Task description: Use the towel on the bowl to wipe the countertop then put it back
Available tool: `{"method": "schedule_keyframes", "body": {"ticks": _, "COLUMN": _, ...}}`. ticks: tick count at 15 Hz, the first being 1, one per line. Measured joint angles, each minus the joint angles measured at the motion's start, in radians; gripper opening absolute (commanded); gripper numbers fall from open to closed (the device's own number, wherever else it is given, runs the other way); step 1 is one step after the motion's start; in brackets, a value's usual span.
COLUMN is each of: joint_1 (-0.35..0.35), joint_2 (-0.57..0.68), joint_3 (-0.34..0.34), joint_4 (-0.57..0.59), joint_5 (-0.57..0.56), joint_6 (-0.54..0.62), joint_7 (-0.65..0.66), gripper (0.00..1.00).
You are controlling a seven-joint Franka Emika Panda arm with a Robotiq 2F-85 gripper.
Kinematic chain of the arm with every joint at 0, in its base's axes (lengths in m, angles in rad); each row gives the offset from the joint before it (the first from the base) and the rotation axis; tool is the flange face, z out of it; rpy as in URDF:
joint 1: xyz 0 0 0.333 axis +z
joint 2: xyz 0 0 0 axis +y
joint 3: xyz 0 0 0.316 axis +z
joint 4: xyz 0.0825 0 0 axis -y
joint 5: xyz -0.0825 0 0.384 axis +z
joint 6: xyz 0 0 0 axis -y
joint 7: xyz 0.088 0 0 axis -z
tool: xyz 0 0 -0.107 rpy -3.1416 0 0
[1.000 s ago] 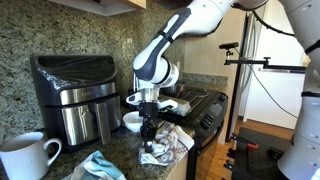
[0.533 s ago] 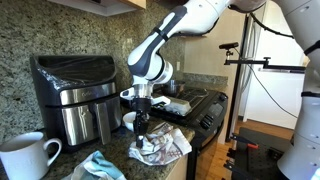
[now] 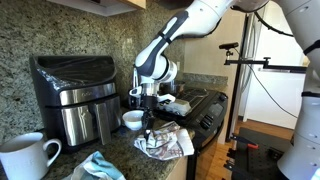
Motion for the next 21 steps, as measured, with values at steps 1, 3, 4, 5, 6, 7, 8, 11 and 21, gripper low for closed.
{"method": "schedule_keyframes", "body": {"ticks": 1, "joint_1": -0.003, "joint_2": -0.008, "joint_3": 0.000, "joint_4": -0.002, "joint_5": 0.000, "joint_6": 0.000, "joint_7": 0.000, "gripper": 0.04}}
{"method": "schedule_keyframes", "body": {"ticks": 3, "joint_1": -0.005, "joint_2": -0.026, "joint_3": 0.000, "joint_4": -0.005, "joint_5": 0.000, "joint_6": 0.000, "joint_7": 0.003, "gripper": 0.04}}
{"method": "schedule_keyframes", "body": {"ticks": 4, "joint_1": -0.005, "joint_2": -0.036, "joint_3": 0.000, "joint_4": -0.008, "joint_5": 0.000, "joint_6": 0.000, "joint_7": 0.004, "gripper": 0.04}}
{"method": "schedule_keyframes", "body": {"ticks": 5, "joint_1": -0.005, "joint_2": -0.047, "joint_3": 0.000, "joint_4": -0.011, "joint_5": 0.000, "joint_6": 0.000, "joint_7": 0.004, "gripper": 0.04}}
{"method": "schedule_keyframes", "body": {"ticks": 6, "joint_1": -0.005, "joint_2": -0.056, "joint_3": 0.000, "joint_4": -0.015, "joint_5": 0.000, "joint_6": 0.000, "joint_7": 0.005, "gripper": 0.04}}
{"method": "schedule_keyframes", "body": {"ticks": 7, "joint_1": -0.005, "joint_2": -0.064, "joint_3": 0.000, "joint_4": -0.017, "joint_5": 0.000, "joint_6": 0.000, "joint_7": 0.005, "gripper": 0.04}}
{"method": "schedule_keyframes", "body": {"ticks": 8, "joint_1": -0.005, "joint_2": -0.071, "joint_3": 0.000, "joint_4": -0.018, "joint_5": 0.000, "joint_6": 0.000, "joint_7": 0.006, "gripper": 0.04}}
{"method": "schedule_keyframes", "body": {"ticks": 11, "joint_1": -0.006, "joint_2": -0.087, "joint_3": -0.007, "joint_4": -0.024, "joint_5": 0.000, "joint_6": -0.001, "joint_7": 0.023, "gripper": 0.04}}
{"method": "schedule_keyframes", "body": {"ticks": 21, "joint_1": -0.016, "joint_2": -0.235, "joint_3": -0.114, "joint_4": -0.046, "joint_5": -0.043, "joint_6": -0.019, "joint_7": 0.150, "gripper": 0.04}}
